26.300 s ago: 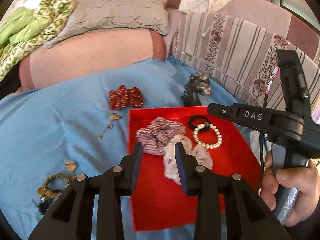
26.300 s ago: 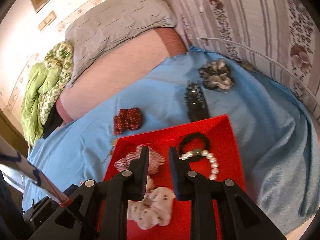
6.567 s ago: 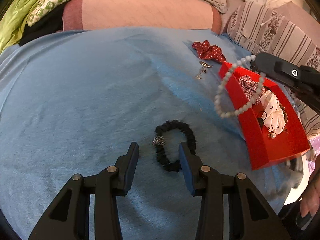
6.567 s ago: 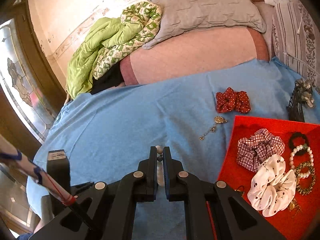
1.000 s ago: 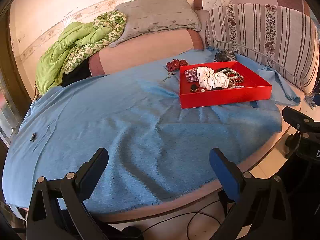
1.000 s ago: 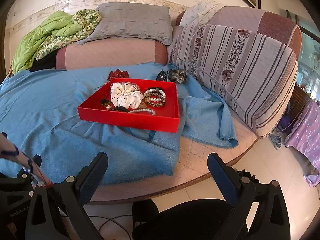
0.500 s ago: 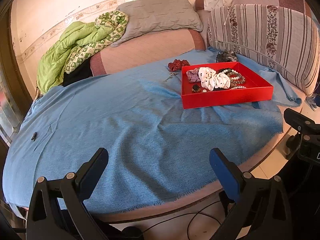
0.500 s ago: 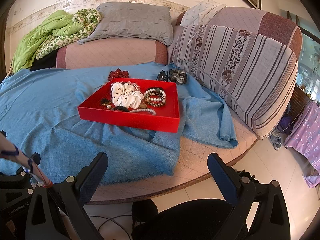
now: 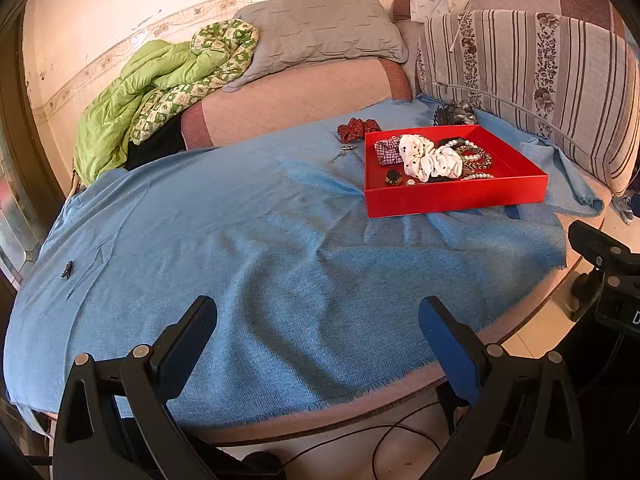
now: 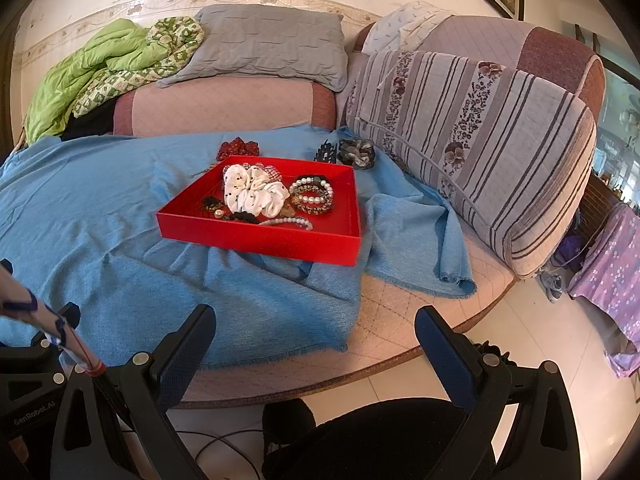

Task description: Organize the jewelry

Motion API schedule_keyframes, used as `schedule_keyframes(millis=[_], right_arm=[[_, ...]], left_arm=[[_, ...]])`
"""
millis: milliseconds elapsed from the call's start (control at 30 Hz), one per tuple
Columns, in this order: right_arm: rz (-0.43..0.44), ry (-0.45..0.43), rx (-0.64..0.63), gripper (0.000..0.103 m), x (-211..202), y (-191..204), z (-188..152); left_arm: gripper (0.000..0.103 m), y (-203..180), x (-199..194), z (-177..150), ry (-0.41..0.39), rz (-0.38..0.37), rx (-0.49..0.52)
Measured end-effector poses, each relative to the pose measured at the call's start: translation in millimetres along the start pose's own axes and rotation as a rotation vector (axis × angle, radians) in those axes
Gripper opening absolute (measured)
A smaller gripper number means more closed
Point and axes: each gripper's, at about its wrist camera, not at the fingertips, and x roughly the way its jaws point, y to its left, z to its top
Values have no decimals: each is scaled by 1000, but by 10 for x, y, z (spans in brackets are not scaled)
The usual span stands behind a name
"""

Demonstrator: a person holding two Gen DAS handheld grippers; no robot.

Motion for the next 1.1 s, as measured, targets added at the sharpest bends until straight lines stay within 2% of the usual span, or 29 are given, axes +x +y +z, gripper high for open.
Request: schedule_keyframes(millis=[1100], right_arm=[[8,-7,-9,101,-8,19,0]], left_arm=[[100,36,25,-22,6,7,-7]])
